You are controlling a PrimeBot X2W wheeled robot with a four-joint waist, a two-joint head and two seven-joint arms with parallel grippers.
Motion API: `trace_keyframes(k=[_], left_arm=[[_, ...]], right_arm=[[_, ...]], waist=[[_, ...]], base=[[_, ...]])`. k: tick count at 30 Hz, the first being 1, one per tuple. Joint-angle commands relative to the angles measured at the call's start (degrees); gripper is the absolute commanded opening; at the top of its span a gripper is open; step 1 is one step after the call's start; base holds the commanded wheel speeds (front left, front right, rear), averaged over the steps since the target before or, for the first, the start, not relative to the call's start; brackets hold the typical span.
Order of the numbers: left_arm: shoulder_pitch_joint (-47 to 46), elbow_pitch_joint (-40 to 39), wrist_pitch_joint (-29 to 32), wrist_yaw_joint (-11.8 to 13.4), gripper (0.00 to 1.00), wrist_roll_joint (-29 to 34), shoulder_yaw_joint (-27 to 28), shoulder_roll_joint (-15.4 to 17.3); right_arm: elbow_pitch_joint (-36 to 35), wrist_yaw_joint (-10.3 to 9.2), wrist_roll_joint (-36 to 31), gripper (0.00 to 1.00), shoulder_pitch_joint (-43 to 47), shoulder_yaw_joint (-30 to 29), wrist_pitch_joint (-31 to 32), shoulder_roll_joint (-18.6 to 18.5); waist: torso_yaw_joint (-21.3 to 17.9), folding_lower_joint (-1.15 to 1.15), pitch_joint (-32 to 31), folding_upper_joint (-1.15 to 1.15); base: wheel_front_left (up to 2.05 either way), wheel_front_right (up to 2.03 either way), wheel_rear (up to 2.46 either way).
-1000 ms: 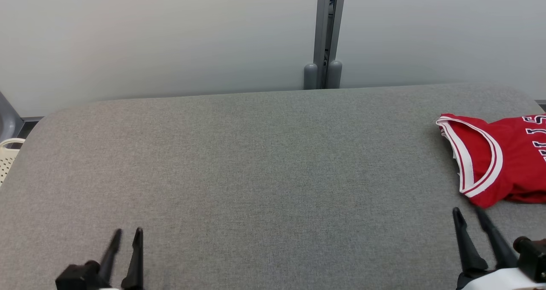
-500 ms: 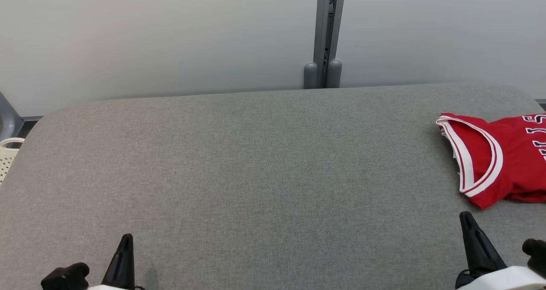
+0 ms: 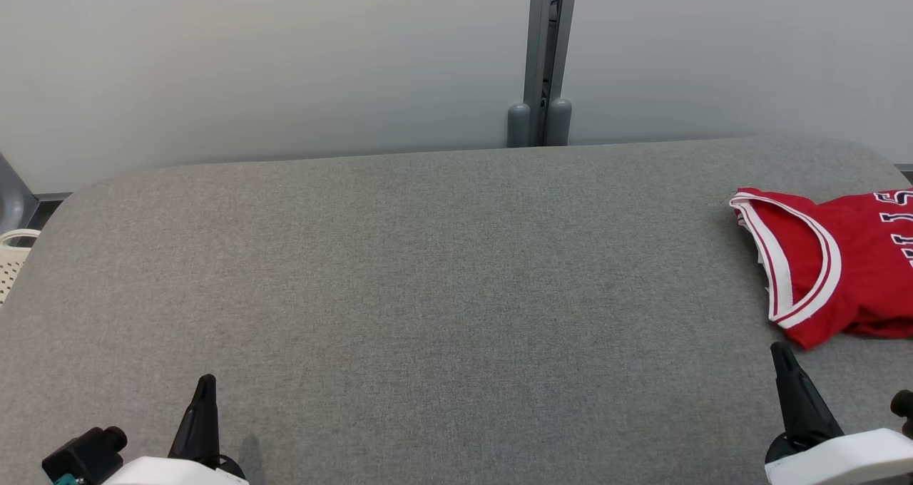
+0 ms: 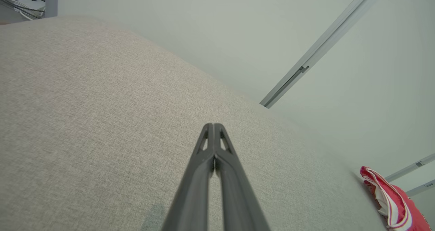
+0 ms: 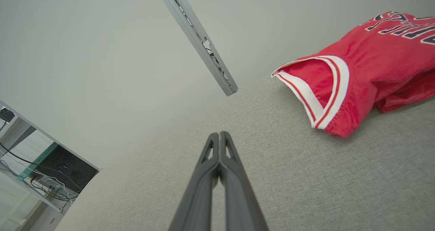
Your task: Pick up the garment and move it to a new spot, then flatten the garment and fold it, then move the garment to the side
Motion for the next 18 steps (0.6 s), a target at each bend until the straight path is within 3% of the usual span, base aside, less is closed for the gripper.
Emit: trace_keyframes(k=[1, 18], left_arm=[[-1.9, -0.8, 0.4, -0.6, 0.00, -1.6, 0.7, 0.3], [-4.0, -0.9, 3.9, -2.1, 0.00, -13.7, 3.0, -1.1]], right_arm=[[-0.4, 0.00, 1.9, 0.00, -1.6, -0.2, 0.3, -0.6], [2.4, 0.00, 16.1, 0.00, -4.1, -0.5, 1.5, -0.8]], waist=[[0.0, 0.00, 0.0, 0.00], [0.0, 0.00, 0.2, 0.00]], base=[[0.00, 0.00, 0.00], [0.00, 0.00, 0.00]])
